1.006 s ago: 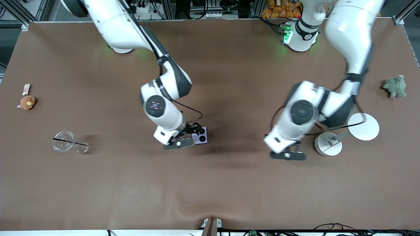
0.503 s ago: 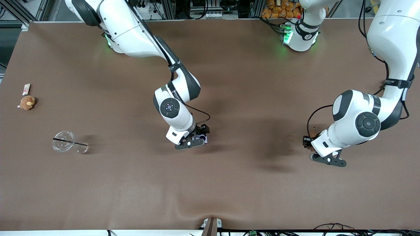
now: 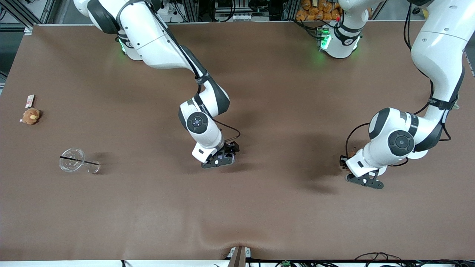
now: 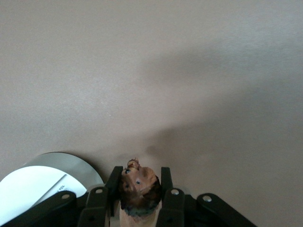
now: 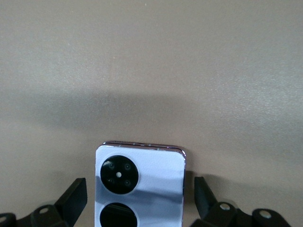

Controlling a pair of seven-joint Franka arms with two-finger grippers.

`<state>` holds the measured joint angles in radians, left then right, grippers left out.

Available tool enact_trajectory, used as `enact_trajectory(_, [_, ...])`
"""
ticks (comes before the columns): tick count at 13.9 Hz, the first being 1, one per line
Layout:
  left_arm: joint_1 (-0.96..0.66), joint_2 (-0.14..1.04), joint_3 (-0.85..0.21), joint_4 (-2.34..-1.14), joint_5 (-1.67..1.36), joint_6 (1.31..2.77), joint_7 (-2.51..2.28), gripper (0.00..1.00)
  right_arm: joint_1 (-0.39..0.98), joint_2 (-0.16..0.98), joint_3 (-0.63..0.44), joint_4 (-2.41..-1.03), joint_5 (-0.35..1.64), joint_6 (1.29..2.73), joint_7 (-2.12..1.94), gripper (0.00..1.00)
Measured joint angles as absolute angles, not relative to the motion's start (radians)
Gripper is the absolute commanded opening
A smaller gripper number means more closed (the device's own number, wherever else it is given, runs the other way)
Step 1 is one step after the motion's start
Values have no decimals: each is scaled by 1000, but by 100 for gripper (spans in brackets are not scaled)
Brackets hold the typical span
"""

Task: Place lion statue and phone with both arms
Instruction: 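Grasp the phone with the right gripper while the left gripper lowers the lion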

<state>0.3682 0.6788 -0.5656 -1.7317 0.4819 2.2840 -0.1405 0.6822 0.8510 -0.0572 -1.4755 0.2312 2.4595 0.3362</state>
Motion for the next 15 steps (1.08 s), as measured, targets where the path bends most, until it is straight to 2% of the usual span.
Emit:
enact_trajectory(5, [369,700,-560,-1758,575,2326,-267,0,684,861,-57,-1475,231,2459,366,100])
enact_trajectory(6, [368,703,-561,-1760,585,2328,-285,0,684,864,-57,-1475,231,2460,367,89])
enact_trajectory(7, [368,704,-561,-1761,589,2329,-298,2,685,866,-57,-1475,230,2467,367,50])
enact_trajectory(8, [368,704,-561,-1761,589,2329,-307,41,686,866,-57,-1476,227,2482,367,39])
enact_trajectory(9, [368,704,-561,-1761,589,2329,-318,99,687,866,-58,-1478,223,2503,368,39])
enact_trajectory(13, [369,704,-561,-1759,589,2331,-377,100,688,866,-65,-1477,219,2520,369,40])
enact_trajectory(15, [370,689,-566,-1749,589,2331,-381,100,684,837,-101,-1468,219,2444,376,42])
